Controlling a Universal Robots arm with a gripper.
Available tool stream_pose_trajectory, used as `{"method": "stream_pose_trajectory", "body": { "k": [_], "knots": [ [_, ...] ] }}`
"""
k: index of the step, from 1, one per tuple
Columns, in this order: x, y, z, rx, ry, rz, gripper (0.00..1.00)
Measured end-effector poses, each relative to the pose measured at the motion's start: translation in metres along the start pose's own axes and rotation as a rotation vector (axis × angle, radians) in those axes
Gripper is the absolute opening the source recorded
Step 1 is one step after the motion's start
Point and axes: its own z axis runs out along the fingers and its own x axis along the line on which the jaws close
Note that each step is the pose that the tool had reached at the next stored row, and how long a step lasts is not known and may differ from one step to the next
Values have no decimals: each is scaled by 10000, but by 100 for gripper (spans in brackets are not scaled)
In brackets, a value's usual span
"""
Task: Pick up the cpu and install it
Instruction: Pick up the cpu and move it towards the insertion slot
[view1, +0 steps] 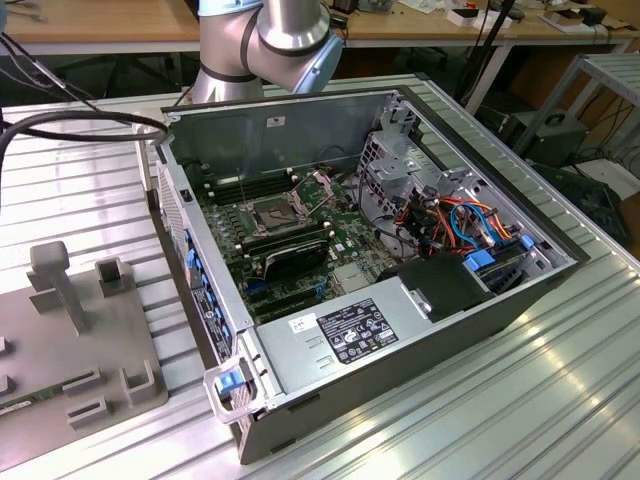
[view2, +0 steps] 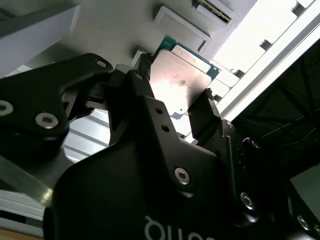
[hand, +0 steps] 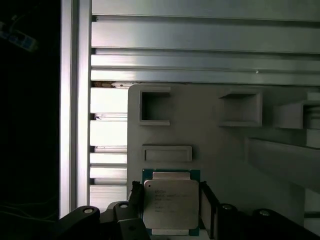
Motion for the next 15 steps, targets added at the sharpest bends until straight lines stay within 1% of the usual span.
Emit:
{"method": "stream_pose_trajectory", "body": {
  "k": [3, 4, 12, 15],
  "knots": [
    [-1, 1, -70, 0, 0, 0, 55],
    [-1, 1, -114, 0, 0, 0, 55],
    [-4, 4, -306, 0, -2, 0, 55],
    [-5, 6, -409, 0, -1, 0, 55]
  ]
}}
